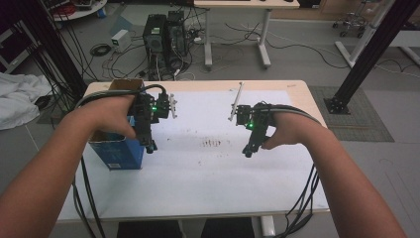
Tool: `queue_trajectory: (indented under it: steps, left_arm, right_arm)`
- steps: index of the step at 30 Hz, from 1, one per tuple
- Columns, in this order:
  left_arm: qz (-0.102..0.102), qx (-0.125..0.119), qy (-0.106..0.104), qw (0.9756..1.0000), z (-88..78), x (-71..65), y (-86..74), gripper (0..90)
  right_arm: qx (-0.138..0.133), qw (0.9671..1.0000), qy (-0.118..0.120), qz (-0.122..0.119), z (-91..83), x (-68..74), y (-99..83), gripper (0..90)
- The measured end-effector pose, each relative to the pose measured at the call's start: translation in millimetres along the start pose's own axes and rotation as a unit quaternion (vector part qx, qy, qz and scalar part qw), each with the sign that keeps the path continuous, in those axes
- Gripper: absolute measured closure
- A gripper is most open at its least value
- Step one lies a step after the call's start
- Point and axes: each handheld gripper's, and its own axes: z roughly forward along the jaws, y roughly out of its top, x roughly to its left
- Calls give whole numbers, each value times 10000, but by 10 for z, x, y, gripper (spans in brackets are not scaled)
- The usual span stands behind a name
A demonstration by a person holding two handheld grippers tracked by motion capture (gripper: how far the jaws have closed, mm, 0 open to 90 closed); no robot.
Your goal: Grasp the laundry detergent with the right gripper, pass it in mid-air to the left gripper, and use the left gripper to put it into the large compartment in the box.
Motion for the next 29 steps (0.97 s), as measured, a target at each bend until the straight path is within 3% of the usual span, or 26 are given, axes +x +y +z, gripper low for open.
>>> queue_trajectory:
  steps: [6, 10, 29]
  left_arm:
    - [7, 0, 10, 10000, 40, 20, 29, 63]
    - [1, -36, 0, 10000, 30, 25, 27, 62]
    - [-48, -94, 70, 9999, 17, 36, -3, 63]
  right_arm:
    - [22, 10000, 5, -44, 23, -21, 7, 127]
    - [34, 9999, -21, 132, 7, -34, -16, 127]
    - [-97, 9999, 27, 105, -18, -26, 7, 127]
